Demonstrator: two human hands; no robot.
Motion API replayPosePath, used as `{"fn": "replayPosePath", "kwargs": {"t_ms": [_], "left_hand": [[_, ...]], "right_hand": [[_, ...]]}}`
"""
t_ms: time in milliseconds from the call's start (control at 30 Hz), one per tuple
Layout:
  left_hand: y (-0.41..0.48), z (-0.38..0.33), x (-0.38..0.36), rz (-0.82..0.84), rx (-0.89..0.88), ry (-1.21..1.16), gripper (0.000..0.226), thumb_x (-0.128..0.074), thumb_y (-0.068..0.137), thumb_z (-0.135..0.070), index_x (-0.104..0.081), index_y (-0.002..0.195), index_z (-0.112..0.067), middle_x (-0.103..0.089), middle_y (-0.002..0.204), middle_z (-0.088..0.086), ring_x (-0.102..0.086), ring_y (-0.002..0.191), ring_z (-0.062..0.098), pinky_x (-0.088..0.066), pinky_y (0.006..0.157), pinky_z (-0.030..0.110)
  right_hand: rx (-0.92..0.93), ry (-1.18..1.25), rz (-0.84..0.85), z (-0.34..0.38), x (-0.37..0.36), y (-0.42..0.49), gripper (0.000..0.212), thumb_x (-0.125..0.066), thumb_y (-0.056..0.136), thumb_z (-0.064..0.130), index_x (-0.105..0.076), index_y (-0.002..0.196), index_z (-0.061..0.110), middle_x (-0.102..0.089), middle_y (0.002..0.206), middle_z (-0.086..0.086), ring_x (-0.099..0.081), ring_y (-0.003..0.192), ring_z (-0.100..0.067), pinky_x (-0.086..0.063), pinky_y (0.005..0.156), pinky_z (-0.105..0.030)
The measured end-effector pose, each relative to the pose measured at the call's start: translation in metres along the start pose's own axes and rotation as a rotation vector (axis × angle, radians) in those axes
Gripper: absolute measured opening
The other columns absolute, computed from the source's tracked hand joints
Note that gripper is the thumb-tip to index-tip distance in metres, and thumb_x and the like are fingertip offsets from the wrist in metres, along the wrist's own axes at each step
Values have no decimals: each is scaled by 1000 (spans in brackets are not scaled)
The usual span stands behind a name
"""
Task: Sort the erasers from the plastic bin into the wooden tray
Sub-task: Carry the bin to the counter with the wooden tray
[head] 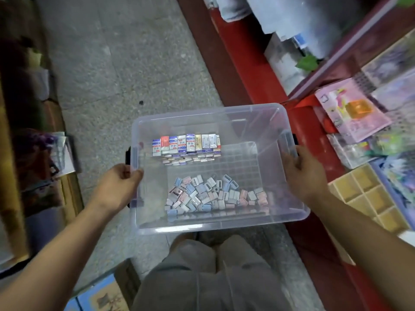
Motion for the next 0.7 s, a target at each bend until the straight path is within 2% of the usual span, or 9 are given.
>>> {"fn": "replayPosePath", "kwargs": {"t_ms": [133,233,300,367,467,567,667,700], "left_hand": [[45,-8,-44,77,-8,54,27,-63,94,-37,-63,82,-13,-67,70,5,-66,70,32,-42,57,32],[71,-1,-81,81,18,68,32,-63,86,-46,-65,85,-14,-70,76,7,-67,71,30,-51,64,38],[83,3,-107,82,26,94,24,-65,93,-36,-65,86,-13,-67,76,5,-64,71,28,-49,63,36],[93,16,-139,62,51,93,20,-64,97,-29,-63,83,-13,-63,72,2,-60,68,25,-42,59,32],[105,52,-198,59,112,83,25,-63,97,-24,-59,75,-15,-62,69,2,-59,64,25,-41,56,30],[121,92,-258,63,168,108,20,-63,97,-29,-62,83,-15,-66,76,5,-64,72,29,-46,60,32],[140,124,-310,45,182,112,21,-62,98,-28,-60,80,-18,-67,80,8,-66,76,32,-53,66,37],[146,134,-327,39,186,118,20,-61,98,-28,-61,82,-16,-67,81,9,-65,75,31,-53,64,35]], "right_hand": [[-96,-2,-17,-46,-20,17,28,-47,104,43,-52,92,18,-52,65,1,-50,58,-13,-29,50,-30],[-124,10,-12,-87,-44,32,26,-48,105,37,-52,94,14,-56,71,-5,-49,60,-15,-31,50,-28],[-143,21,3,-114,-61,39,27,-47,105,33,-52,94,9,-57,75,-12,-49,62,-23,-33,53,-32],[-166,22,43,-147,-80,45,25,-46,105,34,-56,102,11,-59,78,-9,-53,68,-29,-33,57,-37],[-169,4,67,-204,-118,57,26,-46,104,36,-58,110,14,-60,79,-1,-55,70,-27,-31,62,-32],[-177,3,98,-260,-165,75,26,-46,104,34,-58,115,14,-64,87,-4,-58,75,-26,-40,67,-35],[-176,-35,125,-309,-214,92,31,-43,105,41,-57,119,17,-64,89,-4,-59,78,-27,-47,70,-38],[-184,-46,128,-326,-231,96,33,-42,105,43,-57,120,18,-64,90,-5,-60,78,-28,-50,71,-40]]}}
Point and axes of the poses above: each hand's wrist, its own y-axis towards the middle knuckle, its own x-axis out of the back of the hand, z = x × y, the point moved 4 cm from there along y, towards the middle knuckle
